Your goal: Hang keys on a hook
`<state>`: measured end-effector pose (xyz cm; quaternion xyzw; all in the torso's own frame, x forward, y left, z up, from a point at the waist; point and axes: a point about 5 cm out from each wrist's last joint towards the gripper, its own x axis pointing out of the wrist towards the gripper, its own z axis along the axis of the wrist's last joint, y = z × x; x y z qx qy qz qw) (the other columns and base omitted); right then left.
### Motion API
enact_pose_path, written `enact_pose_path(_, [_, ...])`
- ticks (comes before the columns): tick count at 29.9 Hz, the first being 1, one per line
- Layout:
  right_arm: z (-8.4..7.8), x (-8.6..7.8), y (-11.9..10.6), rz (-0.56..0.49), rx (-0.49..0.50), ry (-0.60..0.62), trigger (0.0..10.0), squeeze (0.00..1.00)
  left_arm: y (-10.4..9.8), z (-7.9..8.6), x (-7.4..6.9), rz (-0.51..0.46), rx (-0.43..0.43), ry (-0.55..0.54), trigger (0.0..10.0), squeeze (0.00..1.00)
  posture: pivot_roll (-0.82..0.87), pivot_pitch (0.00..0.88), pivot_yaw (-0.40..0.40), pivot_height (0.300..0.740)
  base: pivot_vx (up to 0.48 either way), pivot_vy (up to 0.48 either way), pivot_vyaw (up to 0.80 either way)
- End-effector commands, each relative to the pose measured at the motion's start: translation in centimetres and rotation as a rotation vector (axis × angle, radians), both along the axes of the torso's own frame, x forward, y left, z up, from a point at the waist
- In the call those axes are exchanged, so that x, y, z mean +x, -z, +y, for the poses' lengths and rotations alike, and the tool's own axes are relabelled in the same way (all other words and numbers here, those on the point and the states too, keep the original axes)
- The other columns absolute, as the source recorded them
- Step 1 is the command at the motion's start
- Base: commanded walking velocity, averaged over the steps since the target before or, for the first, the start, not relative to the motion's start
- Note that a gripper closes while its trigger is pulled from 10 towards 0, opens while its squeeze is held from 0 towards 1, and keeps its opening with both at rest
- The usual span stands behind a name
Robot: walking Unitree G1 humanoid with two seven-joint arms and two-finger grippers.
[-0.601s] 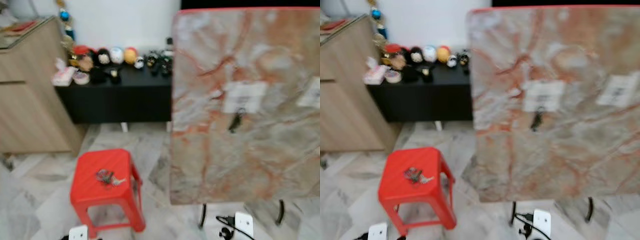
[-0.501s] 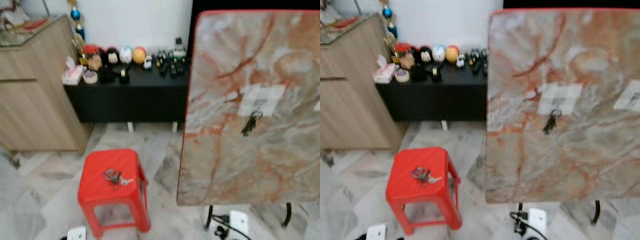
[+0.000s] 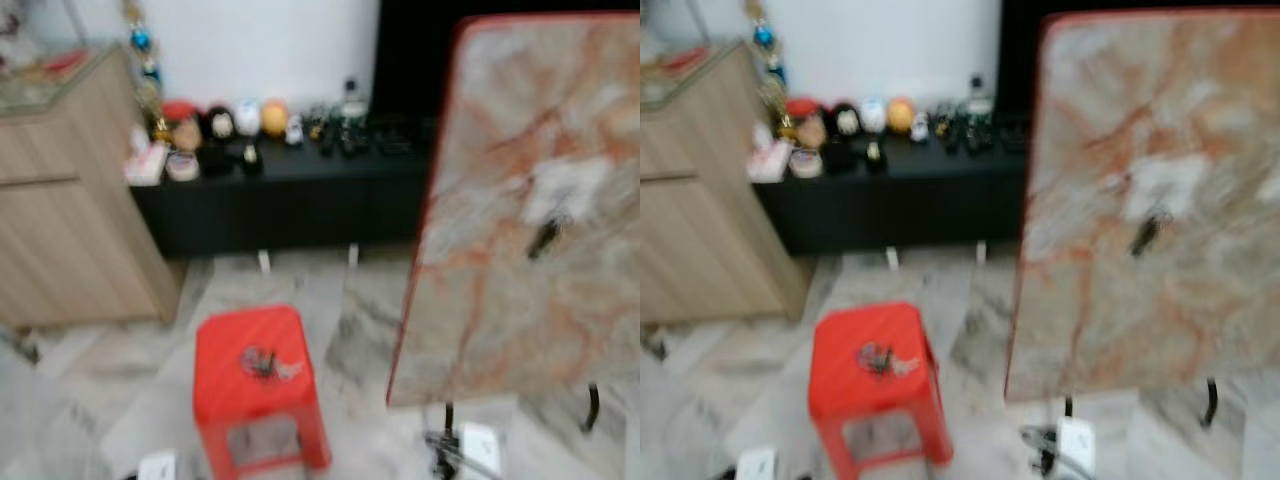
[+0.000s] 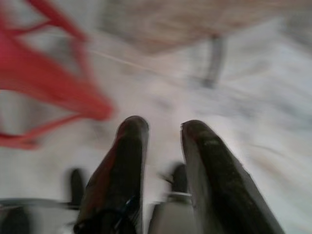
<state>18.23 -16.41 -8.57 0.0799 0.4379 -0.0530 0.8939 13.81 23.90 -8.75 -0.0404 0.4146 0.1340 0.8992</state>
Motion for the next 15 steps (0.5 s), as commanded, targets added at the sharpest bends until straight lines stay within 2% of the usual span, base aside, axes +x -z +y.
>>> enact_pose_path(1, [-1.41, -0.45, 0.12, 0.018, -0.03, 0.018, 10.0, 0.0, 0.0, -0.68, 0.47, -0.009, -0.014, 0.015, 10.0, 0.0, 0.08, 0.0, 0.011, 0.74, 0.0, 0.48, 0.0])
enact_pose_path(15, [-1.42, -0.25, 0.02, 0.01, -0.026, 0.024, 10.0, 0.0, -0.05, -0.76, 0.6, -0.018, -0.016, 0.006, 10.0, 0.0, 0.09, 0.017, 0.003, 0.74, 0.0, 0.48, 0.0])
